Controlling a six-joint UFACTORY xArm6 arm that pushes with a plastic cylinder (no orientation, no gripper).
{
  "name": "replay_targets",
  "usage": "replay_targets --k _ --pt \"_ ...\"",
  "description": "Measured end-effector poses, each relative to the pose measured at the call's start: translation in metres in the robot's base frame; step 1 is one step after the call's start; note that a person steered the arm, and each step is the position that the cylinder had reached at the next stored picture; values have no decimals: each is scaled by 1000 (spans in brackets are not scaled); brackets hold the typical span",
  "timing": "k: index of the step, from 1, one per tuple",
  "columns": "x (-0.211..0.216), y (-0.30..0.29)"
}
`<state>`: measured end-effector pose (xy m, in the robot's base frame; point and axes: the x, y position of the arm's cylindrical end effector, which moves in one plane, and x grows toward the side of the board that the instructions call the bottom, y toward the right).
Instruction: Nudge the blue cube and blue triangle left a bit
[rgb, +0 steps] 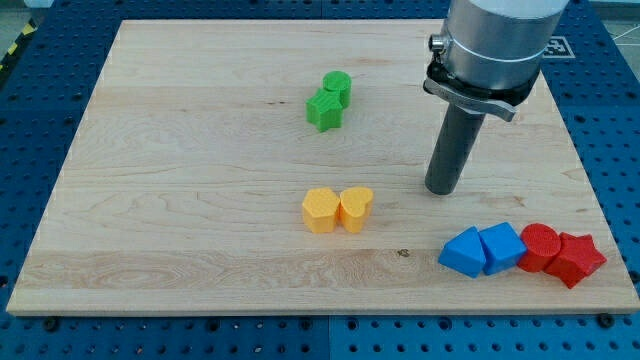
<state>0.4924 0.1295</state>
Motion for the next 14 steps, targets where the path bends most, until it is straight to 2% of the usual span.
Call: replay_targets --k 1,4,6,7,8,9,10,14 --pt "20 37" --pt "24 78" --pt "18 78" --pt "31 121" --pt "79 200" --pt "90 214" --pt "123 208" --pt "124 105"
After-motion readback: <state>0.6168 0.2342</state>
